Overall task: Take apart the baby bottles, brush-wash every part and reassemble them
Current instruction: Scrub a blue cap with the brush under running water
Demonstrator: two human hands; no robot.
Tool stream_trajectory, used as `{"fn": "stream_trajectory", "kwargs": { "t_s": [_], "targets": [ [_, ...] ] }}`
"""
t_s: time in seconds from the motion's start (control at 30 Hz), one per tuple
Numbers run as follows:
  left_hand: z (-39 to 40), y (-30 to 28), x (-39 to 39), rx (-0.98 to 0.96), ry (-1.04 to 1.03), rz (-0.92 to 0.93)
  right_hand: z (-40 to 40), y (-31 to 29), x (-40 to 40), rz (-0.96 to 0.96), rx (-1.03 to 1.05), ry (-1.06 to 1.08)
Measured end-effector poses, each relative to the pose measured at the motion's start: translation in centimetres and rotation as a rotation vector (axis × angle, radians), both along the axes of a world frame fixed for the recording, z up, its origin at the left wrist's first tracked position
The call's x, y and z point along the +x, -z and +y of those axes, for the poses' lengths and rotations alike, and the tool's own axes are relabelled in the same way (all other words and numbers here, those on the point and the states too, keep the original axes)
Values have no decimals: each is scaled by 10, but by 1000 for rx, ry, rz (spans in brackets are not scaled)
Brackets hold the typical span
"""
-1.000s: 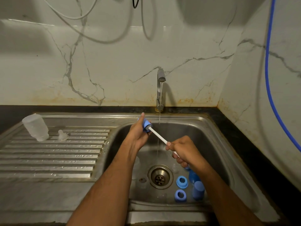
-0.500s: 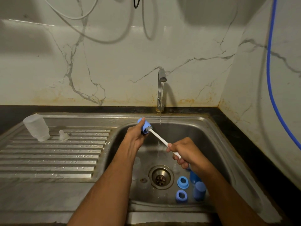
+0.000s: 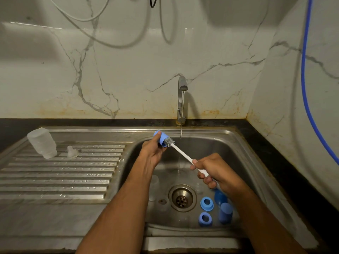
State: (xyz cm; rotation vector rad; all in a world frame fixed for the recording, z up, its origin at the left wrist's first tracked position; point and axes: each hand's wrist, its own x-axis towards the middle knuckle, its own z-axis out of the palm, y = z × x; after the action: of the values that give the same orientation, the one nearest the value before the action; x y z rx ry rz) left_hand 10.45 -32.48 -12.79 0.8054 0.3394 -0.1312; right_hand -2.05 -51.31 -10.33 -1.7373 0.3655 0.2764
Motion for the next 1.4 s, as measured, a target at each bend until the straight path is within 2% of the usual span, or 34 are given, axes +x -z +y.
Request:
{"fn": "stream_trajectory", "kwargs": {
  "t_s": [0.33,0.53,0.73,0.93,1.17,1.4],
  "targets": [
    [-14,5,-4,-103,75,-22,11,8,5,18,24,20],
    [-15,6,-7,21,95,-32,9,7,3,10,1,-10],
    [-1,7,1,-34,9,17,1,4,-4,23,5,-19],
    [-12,10,-8,87,98,0,8,8,1,9,28,23],
    [0,6,0,43,25,-12,-3,0,-3,10,17,-18],
    [-8,7,-9,19,113,-23,4,8,3,35,79,23]
  ]
}}
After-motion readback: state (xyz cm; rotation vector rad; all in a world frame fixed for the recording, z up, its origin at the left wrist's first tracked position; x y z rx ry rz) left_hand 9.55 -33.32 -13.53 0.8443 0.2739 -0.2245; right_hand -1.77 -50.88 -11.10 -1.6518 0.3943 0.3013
